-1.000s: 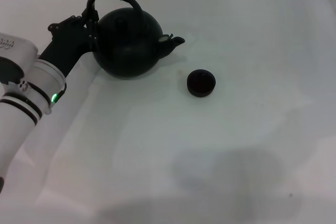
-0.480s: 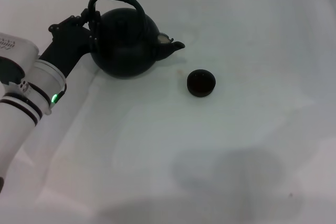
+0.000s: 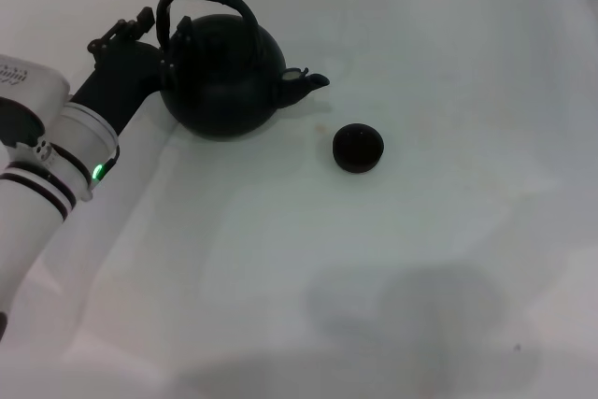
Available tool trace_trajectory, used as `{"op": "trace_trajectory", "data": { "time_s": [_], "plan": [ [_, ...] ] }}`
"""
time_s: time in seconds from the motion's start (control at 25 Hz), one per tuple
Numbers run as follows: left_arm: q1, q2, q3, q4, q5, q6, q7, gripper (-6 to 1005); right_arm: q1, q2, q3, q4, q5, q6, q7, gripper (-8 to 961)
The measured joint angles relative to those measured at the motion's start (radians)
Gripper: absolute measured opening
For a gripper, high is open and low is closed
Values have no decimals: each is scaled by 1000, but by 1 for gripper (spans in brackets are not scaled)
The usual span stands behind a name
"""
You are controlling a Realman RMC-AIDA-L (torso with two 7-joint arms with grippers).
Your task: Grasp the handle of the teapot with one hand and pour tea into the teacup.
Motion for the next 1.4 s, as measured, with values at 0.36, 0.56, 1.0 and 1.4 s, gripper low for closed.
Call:
{"op": "trace_trajectory", "data": {
  "time_s": [0.36, 0.56, 1.0, 1.4],
  "plan": [
    [23, 0, 1, 10, 3, 19, 0, 580, -4, 0, 37, 0, -1, 0, 0, 860],
    [75, 3, 3, 33, 5, 81, 1, 635, -10, -2, 39, 0, 0, -1, 0, 860],
    [148, 3, -10, 33, -39, 151, 6, 634, -17, -4, 63, 0, 0, -22, -3, 860],
    [56, 15, -12, -117, -212, 154, -71, 635, -20, 5, 60, 7, -8, -24, -68, 860]
  ]
}}
